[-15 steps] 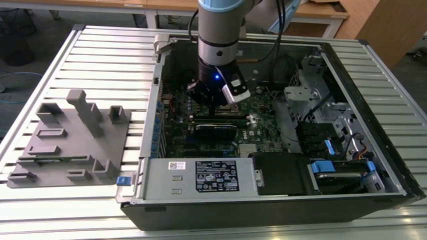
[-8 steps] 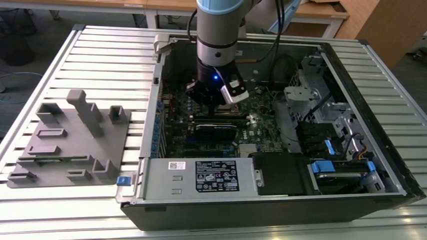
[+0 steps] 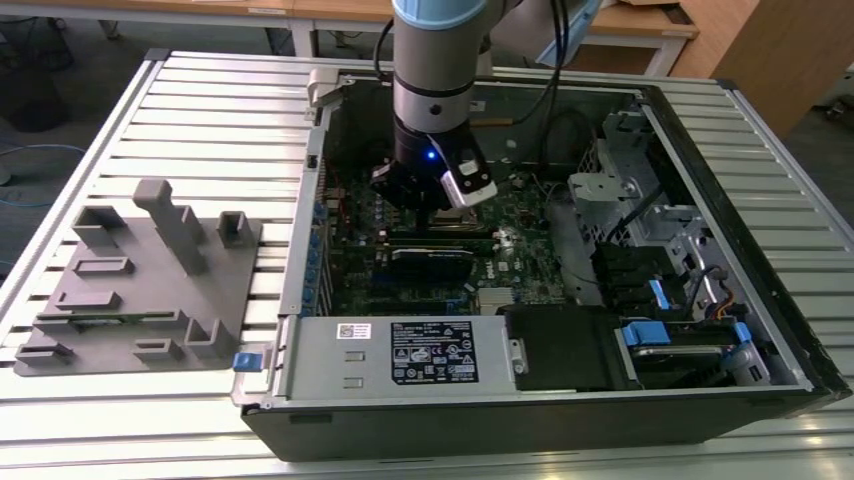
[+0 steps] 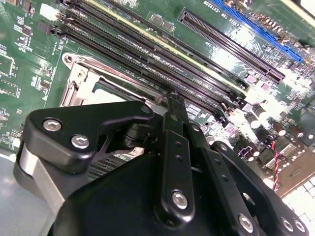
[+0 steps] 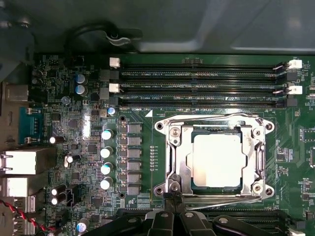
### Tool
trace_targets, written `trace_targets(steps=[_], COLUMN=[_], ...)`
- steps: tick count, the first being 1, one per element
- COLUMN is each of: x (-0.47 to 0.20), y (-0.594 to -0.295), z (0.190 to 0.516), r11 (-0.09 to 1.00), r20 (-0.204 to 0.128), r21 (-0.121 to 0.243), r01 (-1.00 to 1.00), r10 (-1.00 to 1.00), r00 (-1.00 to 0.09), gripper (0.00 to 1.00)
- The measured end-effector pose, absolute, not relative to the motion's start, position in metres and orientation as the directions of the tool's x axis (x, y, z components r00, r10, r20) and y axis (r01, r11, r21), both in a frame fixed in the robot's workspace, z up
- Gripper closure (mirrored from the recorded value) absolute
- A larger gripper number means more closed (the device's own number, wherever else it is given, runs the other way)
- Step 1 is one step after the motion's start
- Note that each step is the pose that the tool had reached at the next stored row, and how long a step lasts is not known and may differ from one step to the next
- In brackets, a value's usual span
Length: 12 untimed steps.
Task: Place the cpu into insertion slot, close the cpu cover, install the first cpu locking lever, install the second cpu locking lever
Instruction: 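Install the second cpu locking lever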
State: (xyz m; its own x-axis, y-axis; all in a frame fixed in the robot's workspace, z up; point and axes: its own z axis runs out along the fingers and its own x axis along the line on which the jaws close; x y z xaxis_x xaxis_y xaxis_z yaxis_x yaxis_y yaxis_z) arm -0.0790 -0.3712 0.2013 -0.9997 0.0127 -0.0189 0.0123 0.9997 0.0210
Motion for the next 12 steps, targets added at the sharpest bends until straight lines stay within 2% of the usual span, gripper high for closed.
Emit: trace_targets(steps=[12], x=[-0.0790], y=[-0.3754], z=[0.2063], r11=[1.000], r20=[-0.019], r21=[0.028], r01=[0.012], r10=[0.013], r00=[-1.000], gripper=[0.89])
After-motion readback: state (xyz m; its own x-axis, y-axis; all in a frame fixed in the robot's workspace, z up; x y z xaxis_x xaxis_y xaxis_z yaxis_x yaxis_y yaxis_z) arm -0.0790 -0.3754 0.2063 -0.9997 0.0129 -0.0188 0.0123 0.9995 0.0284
